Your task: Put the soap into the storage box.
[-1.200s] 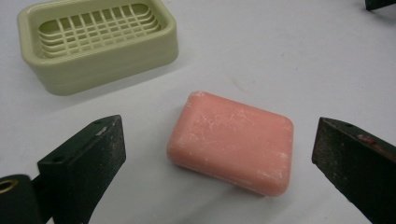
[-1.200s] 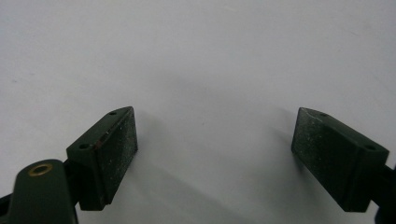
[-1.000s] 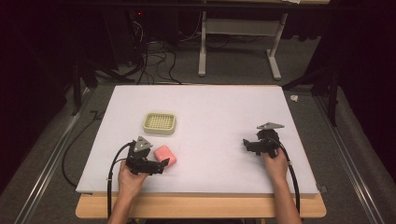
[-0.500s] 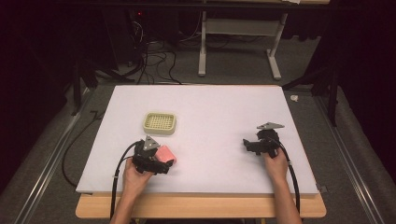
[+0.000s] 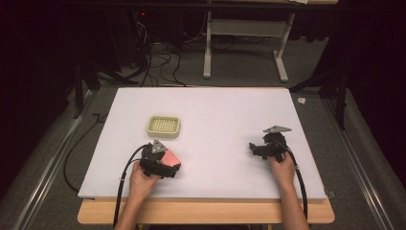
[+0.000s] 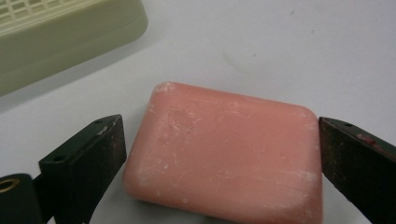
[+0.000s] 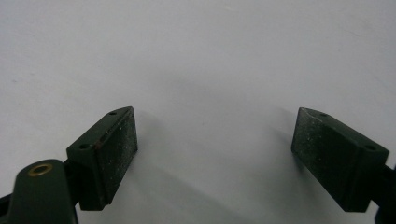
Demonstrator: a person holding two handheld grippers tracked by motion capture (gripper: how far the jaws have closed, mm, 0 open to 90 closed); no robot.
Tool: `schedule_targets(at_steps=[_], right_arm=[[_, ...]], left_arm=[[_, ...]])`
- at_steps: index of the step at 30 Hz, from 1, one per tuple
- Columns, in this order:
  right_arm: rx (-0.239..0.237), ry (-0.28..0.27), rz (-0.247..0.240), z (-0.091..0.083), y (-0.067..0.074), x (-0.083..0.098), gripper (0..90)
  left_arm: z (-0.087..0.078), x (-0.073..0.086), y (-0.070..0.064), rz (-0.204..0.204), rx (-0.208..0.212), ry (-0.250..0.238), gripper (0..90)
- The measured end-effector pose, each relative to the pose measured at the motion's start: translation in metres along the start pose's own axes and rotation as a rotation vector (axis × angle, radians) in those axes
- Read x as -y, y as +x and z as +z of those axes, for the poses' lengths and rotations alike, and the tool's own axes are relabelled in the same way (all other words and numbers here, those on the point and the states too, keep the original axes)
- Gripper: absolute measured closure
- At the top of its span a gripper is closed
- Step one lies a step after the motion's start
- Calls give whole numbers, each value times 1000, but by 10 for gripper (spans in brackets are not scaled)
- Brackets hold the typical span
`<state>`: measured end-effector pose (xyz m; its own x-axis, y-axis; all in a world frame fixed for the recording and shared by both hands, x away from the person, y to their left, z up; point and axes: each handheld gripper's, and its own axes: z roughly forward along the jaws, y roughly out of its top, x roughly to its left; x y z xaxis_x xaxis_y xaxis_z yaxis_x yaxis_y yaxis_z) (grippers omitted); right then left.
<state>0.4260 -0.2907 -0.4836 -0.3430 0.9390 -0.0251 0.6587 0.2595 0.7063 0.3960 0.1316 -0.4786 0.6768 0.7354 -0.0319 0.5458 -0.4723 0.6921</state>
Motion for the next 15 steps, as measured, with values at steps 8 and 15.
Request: schedule_targets(at_steps=[8,15], right_arm=[[0,0,0,0,0,0,151],[0,0,0,0,0,0,151]], left_arm=[[4,3,-2,4,-13,5,96],[3,3,-2,0,-18,13,137]])
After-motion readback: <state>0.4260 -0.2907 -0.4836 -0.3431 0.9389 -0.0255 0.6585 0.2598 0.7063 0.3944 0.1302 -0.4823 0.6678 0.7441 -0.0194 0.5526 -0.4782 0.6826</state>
